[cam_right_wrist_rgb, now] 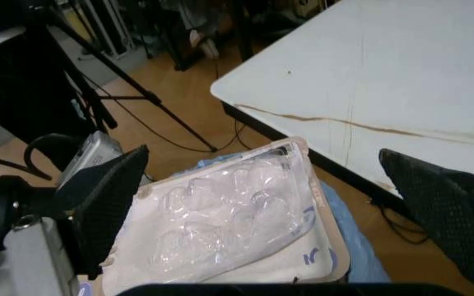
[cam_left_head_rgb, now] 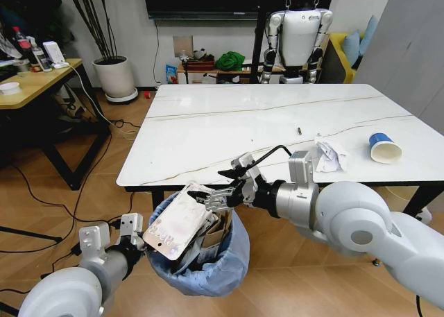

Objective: Pick up the trash bin and place the trash from the table into it.

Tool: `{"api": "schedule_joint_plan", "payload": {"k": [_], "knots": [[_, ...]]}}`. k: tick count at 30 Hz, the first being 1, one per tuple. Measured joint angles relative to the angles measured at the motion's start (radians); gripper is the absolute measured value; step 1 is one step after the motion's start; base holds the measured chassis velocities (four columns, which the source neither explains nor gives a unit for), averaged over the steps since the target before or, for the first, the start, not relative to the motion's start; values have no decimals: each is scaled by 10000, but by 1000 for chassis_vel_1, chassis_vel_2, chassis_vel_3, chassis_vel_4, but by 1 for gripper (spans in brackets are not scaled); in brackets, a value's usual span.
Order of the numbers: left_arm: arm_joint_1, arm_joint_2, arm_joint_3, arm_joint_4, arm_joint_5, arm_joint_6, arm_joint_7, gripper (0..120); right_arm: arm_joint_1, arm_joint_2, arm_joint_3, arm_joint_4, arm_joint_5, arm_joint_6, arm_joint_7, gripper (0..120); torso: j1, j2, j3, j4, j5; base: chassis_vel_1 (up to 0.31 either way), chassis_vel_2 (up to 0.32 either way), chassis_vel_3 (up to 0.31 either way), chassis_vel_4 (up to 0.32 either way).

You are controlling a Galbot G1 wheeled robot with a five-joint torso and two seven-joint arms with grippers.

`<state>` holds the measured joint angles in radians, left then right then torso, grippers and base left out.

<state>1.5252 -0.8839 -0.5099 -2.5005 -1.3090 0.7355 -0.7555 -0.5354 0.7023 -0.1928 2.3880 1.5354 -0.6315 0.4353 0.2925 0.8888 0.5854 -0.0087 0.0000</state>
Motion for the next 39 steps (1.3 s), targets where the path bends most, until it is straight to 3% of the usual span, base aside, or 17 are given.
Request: {"api": "schedule_joint_plan", "payload": {"k": [8, 14, 22, 23, 25, 31, 35, 39], "knots": [[65, 6, -13, 0, 25, 0, -6, 0, -131, 386, -137, 135, 1930, 174, 1633, 100, 0, 0, 0, 1, 0, 0, 0, 0, 0], [76, 8, -56, -1, 27, 0, -9, 0, -179, 497, -216, 54, 2095, 183, 1798, 93, 0, 0, 0, 1, 0, 0, 0, 0, 0], [51, 10, -63, -1, 27, 0, -10, 0, -153, 640, -345, -57, 2090, 208, 1788, 69, 0, 0, 0, 1, -1, 0, 0, 0, 0], [36, 14, -63, 0, 27, 0, -10, 0, -153, 660, -391, -76, 2076, 215, 1785, 62, 0, 0, 0, 1, -1, 0, 0, 0, 0], [30, 14, -63, 0, 27, 0, -10, 0, -157, 665, -405, -82, 2069, 217, 1783, 61, 0, 0, 0, 1, -1, 0, 0, 0, 0], [21, 15, -59, 0, 27, 0, -3, 0, -199, 755, -574, -175, 1891, 252, 1779, 32, 0, 0, 0, 1, 0, 0, 0, 0, 0], [18, 31, -61, 0, 26, 0, 3, 0, -147, 801, -588, -229, 1854, 284, 1774, 24, 0, 0, 0, 1, 0, 0, 0, 0, 0], [2, 55, -61, 3, 20, 0, 28, 0, -103, 809, -584, -235, 1842, 317, 1758, 3, 0, 0, 0, 1, 0, 0, 0, 0, 0]]}}
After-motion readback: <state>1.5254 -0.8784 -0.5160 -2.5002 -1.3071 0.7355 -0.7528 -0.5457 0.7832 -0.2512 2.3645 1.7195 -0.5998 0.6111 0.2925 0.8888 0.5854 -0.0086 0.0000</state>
